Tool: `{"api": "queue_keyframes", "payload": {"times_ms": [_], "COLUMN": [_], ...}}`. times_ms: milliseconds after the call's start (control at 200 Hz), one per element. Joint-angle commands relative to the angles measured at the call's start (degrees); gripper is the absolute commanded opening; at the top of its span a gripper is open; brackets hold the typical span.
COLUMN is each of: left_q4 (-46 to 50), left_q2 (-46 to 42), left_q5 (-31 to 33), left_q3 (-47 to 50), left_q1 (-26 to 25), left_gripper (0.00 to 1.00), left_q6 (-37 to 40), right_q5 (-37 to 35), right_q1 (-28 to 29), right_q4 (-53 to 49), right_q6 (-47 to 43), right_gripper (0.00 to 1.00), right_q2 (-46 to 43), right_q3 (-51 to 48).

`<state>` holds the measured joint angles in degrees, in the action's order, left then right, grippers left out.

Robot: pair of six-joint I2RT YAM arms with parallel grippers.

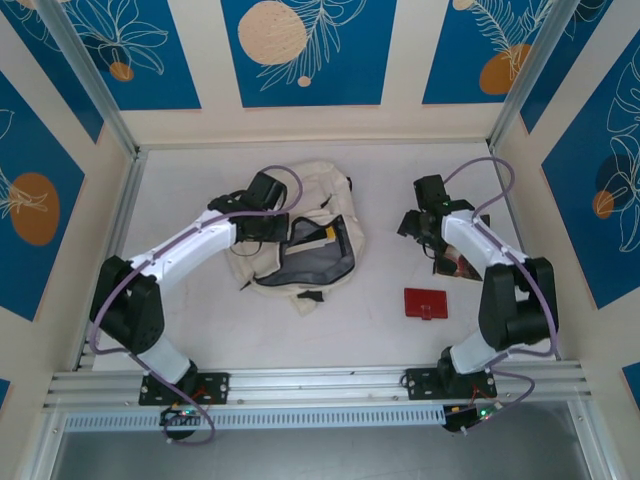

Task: Pack books, pencil case, and school supplies into a backpack

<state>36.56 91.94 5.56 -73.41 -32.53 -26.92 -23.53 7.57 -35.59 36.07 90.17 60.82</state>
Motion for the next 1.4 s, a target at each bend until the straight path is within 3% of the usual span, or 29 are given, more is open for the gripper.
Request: {"api": "queue_keyframes", "payload": {"times_ms": [0, 185, 460, 685, 830, 1190, 1395], "left_q4": [3.35, 3.67, 4.22, 3.91, 3.52, 3.58, 3.94], "left_q2": [-2.91, -5.49, -9.42, -10.47, -10.13, -9.64, -9.94], "left_q5": [-0.63, -4.24, -1.07, -0.7, -1.32, -2.52, -2.84], "left_q3": [1.0, -0.44, -0.28, 0.33, 0.46, 0.48, 0.45], "left_q1": [1.12, 1.24, 1.35, 1.55, 1.58, 1.58, 1.56], "left_gripper": [0.17, 0.68, 0.92, 0.96, 0.97, 0.97, 0.98], "left_q6": [-1.09, -2.54, -2.34, -2.61, -3.0, -3.59, -3.74], "right_q5": [-0.93, 0.51, 8.06, 13.98, 11.09, 21.87, 18.32], "right_q1": [-4.22, -6.83, -8.8, -7.46, -4.39, 2.21, 3.28], "right_q4": [-3.52, -3.08, -2.59, -3.12, -5.86, -2.58, -2.71], "right_q6": [-2.33, -4.35, -7.78, -9.4, -9.78, -6.02, -3.75], "right_gripper": [0.78, 0.78, 0.75, 0.71, 0.72, 0.69, 0.67], "right_q2": [3.76, 10.16, 14.33, 17.59, 19.19, 19.8, 12.6], "right_q3": [1.9, 4.43, 4.92, 6.29, 9.4, 10.54, 9.4]}}
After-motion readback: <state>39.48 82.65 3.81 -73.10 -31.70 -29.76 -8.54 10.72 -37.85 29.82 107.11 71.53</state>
